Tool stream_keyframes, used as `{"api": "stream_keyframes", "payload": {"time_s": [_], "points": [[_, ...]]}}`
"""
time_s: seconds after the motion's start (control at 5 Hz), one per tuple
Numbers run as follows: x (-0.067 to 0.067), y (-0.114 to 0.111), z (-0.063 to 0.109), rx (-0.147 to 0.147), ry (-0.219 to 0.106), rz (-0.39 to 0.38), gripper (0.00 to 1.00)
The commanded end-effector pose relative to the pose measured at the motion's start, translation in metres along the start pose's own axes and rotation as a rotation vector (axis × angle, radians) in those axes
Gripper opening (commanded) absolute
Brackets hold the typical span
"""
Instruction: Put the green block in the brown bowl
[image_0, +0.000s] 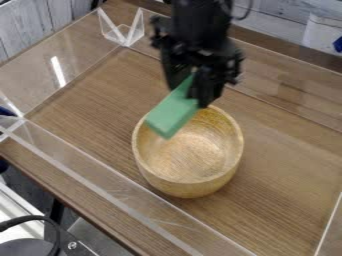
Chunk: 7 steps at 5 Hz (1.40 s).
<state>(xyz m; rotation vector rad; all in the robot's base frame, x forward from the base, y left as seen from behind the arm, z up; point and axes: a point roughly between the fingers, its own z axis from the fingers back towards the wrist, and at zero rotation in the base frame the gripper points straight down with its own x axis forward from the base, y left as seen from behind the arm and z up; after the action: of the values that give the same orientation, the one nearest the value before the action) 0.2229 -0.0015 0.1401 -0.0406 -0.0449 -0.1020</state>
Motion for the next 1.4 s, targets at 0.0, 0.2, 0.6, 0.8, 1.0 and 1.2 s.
{"api": "stream_keyframes", "payload": {"time_s": [0.0,0.2,0.6,0.8,1.0,1.2], "points": [[-0.005,-0.008,0.0,0.005,-0.024,-0.04,0.0],[-0.008,-0.025,-0.011,-0.013,-0.01,-0.077,0.0],[-0.003,-0.027,-0.026,-0.021,0.011,-0.1,0.0],[-0.004,-0.01,-0.03,-0.013,0.018,-0.078,0.0],[0.001,-0.023,-0.028,-0.017,0.011,-0.096,0.0],[0.005,-0.027,-0.027,-0.019,0.008,-0.104,0.0]]}}
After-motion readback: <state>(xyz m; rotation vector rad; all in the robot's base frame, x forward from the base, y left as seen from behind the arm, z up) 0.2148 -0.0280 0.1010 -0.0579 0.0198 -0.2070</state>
